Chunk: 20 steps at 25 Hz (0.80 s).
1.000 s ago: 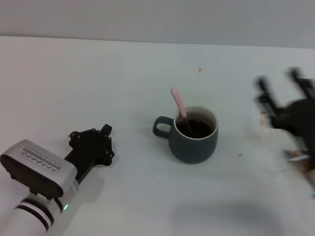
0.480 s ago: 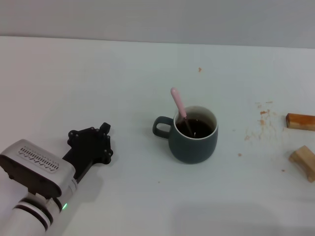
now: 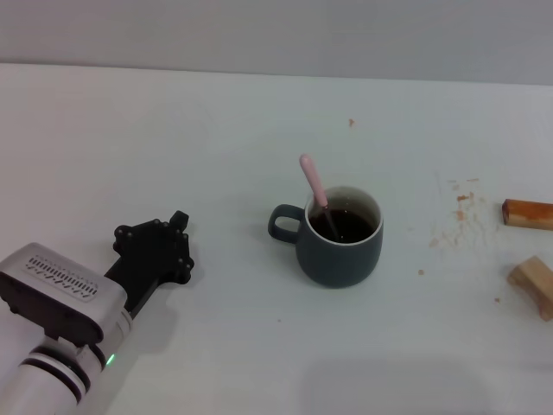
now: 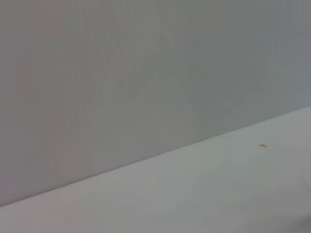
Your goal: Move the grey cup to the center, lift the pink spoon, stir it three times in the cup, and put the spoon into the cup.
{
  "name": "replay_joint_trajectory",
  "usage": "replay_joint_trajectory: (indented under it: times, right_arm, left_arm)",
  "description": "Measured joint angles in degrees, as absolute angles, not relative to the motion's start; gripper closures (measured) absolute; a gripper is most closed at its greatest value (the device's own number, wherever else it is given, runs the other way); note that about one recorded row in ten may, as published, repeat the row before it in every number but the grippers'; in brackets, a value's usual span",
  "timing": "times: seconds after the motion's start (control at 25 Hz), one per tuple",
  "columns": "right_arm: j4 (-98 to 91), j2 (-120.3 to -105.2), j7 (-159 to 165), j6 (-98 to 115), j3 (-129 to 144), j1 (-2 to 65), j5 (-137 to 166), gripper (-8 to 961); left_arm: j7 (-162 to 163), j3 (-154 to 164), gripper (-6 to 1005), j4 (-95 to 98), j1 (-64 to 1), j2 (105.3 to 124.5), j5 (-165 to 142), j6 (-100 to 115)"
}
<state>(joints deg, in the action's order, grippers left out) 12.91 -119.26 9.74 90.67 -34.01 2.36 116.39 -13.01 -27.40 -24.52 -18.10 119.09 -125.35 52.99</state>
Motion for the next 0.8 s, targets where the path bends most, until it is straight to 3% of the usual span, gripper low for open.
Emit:
replay_joint_trajectory:
  times: [0.8]
  right_arm:
    - [13.0,-119.42,8.0,92.5,-34.0,2.3,116.6,209]
  left_arm:
    - [-13.0,-27.7,1001,-24.3,-17.4,119.09,-125.2,55.1]
